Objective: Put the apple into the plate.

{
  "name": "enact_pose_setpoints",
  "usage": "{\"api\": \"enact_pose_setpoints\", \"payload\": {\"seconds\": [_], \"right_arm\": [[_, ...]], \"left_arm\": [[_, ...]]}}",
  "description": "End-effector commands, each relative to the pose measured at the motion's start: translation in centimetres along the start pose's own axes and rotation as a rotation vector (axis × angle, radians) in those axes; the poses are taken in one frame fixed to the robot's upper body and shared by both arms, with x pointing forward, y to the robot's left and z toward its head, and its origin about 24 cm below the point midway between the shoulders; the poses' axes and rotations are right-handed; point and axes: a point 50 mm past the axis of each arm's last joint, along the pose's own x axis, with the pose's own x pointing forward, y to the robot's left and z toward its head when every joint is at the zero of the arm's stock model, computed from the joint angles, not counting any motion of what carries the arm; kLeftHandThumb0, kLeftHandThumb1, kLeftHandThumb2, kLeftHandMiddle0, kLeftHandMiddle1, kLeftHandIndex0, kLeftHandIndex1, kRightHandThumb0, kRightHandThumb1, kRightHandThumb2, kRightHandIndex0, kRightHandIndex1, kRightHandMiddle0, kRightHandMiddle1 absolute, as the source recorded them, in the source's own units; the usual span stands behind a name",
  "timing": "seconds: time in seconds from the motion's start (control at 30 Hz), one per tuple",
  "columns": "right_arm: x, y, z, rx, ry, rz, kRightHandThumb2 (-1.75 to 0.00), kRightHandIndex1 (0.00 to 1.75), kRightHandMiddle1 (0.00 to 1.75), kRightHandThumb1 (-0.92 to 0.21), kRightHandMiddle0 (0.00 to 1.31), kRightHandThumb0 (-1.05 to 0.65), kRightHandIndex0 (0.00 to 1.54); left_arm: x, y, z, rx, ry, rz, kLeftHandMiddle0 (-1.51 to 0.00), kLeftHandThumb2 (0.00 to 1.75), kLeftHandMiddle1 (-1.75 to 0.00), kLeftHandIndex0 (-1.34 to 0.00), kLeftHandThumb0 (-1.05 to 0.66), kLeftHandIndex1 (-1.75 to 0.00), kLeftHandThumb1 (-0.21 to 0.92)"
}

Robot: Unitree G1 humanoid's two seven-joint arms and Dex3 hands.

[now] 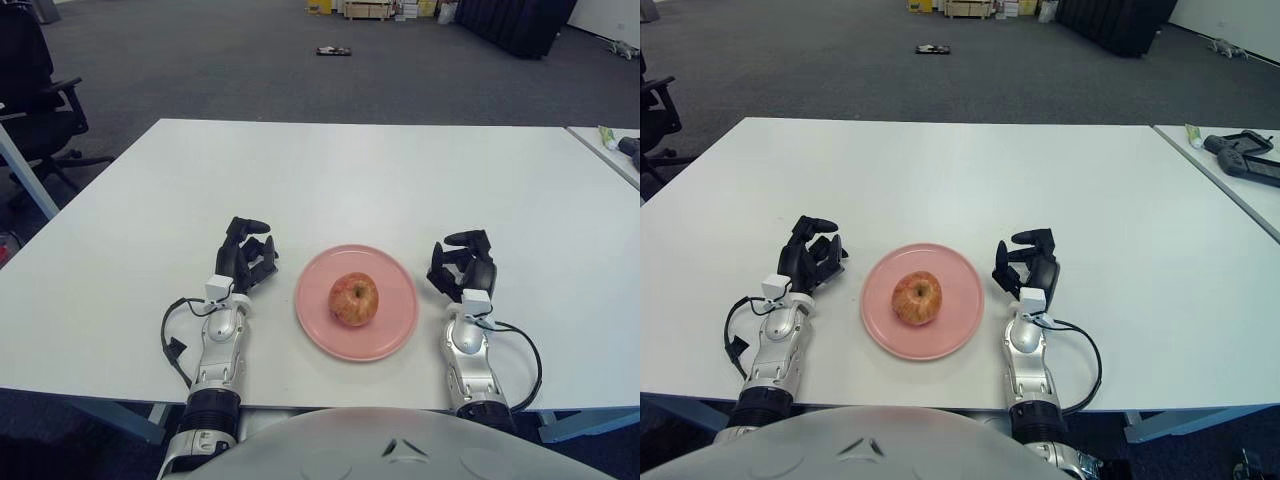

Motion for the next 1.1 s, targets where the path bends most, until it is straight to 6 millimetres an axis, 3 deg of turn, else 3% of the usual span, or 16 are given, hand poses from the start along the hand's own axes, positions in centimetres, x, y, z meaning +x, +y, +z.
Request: {"api": "enact_pose_setpoints", "payload": {"seconds": [0.0,0.63,1.07], "right_arm": [[-0.63,-0.73,-1.62,-0.024,0.090,0.055,-0.95,1.47,1.75,-0.61,0.39,-0.40,0.63],[-0.43,-0.98,-1.62,0.018,0.139,0.150,-0.87,1.43,1.75,-0.67,0.35,-0.38,0.66],[-0.25,-1.32,-1.79,-0.006,0.165,0.221,-0.87,1.42,1.75,-0.67,0.35,-0.38,0.60]], "left_arm": [[0.14,0.07,0.21,-0.001,-0.011,-0.008,-0.66,0.98,-1.75,-0.40,-0.40,-1.75,0.59],[0.13,0.15,0.18,0.026,-0.011,-0.003,-0.68,0.98,-1.75,-0.40,-0.40,-1.75,0.59],[0.07,0.20,0.18,0.018,-0.008,-0.003,-0.68,0.97,-1.75,-0.40,-0.40,-1.75,0.60]]}}
